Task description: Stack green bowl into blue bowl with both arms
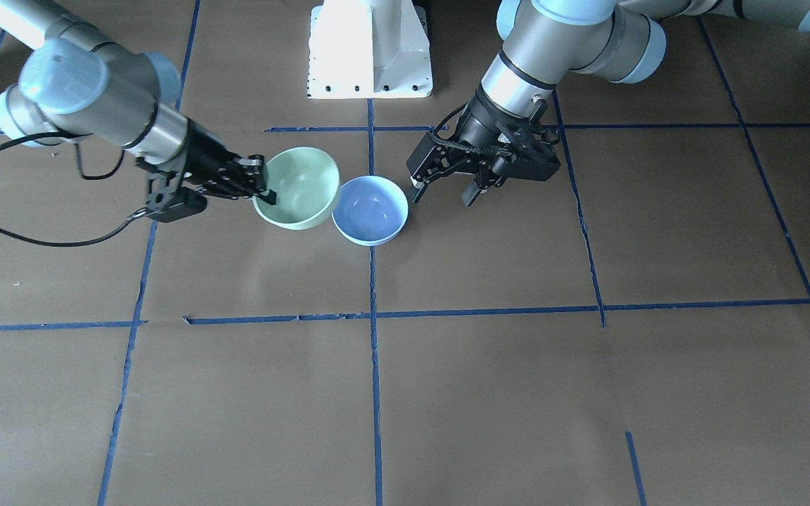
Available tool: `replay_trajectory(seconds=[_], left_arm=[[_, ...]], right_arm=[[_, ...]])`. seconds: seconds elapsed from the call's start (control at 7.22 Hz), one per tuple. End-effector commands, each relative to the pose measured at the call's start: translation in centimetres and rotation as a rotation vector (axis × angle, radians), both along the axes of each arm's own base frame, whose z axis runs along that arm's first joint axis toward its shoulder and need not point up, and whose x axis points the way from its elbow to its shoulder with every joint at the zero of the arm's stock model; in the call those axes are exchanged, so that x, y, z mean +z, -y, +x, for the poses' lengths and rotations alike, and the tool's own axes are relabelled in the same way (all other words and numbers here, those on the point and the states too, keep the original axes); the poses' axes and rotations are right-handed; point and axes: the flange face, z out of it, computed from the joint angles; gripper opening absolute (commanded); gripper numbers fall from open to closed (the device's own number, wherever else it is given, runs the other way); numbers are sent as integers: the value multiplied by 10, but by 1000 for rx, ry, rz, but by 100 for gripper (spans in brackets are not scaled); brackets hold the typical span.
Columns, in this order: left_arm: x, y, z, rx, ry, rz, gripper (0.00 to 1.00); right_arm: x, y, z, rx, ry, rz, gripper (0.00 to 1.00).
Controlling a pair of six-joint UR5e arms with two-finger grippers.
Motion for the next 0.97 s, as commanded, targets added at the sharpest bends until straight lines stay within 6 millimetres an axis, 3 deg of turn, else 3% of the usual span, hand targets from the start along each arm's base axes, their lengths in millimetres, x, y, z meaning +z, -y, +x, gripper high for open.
replay_trajectory(seconds=[0.0, 0.28, 0.83], left_arm=[[0, 1, -1, -2, 0, 0, 100], [0, 0, -1, -2, -1, -4, 100], [8, -2, -2, -1, 5, -11, 100]], right_arm=[[-38, -28, -60, 32, -57, -33, 0], [-26, -35, -86, 61, -94, -65, 0], [-23, -37, -91, 57, -102, -68, 0]])
